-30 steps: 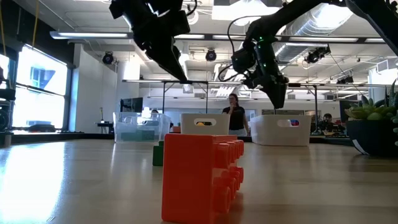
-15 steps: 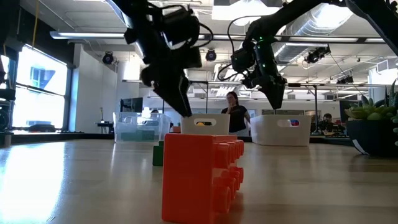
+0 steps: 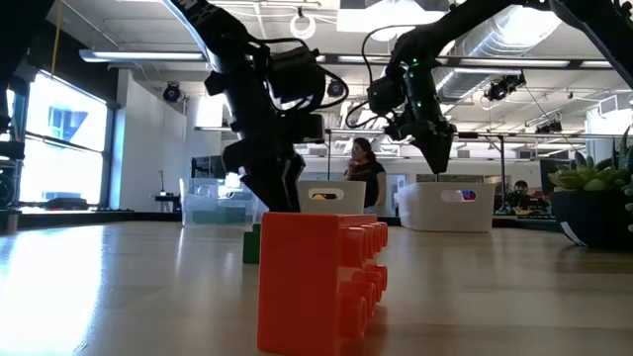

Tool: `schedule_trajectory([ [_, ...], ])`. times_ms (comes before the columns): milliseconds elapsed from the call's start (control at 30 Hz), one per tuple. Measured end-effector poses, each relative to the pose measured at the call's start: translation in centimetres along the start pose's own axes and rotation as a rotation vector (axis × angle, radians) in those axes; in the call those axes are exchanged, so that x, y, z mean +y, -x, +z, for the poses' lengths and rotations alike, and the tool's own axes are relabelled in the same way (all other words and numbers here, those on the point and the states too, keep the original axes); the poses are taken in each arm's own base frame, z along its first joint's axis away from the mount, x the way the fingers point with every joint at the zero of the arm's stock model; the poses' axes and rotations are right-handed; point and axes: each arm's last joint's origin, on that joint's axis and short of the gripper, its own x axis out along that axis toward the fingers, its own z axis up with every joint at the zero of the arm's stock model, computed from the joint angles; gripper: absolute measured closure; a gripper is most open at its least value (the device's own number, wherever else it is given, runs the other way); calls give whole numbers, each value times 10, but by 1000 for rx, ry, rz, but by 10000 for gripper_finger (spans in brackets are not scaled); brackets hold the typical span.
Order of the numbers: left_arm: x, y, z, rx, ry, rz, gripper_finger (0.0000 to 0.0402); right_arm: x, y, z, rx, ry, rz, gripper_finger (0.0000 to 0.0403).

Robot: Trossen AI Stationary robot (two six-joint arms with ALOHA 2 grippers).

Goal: Sort & place blocks by color
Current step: Put the green game piece into the transparent bin

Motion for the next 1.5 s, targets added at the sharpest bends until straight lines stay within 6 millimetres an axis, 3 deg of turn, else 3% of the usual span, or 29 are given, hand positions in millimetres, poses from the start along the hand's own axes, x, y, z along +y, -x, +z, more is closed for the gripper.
schedule_trajectory([
  [500,1,-16,-2,8,-27,-6,167,0,0,1,-16,-10,0,231],
  [633,1,-17,0,-11,-43,8,206,0,0,2,-20,-11,10,231],
  [833,3,-16,0,-11,-23,10,294,2,0,2,-22,-30,80,231],
  [967,3,-14,-1,4,-2,9,294,3,0,1,-16,-50,77,231],
  [1200,4,14,-4,66,4,117,294,1,16,-11,-32,-87,77,231],
  [1500,24,83,-12,36,72,298,294,7,63,-43,-175,-216,176,231],
])
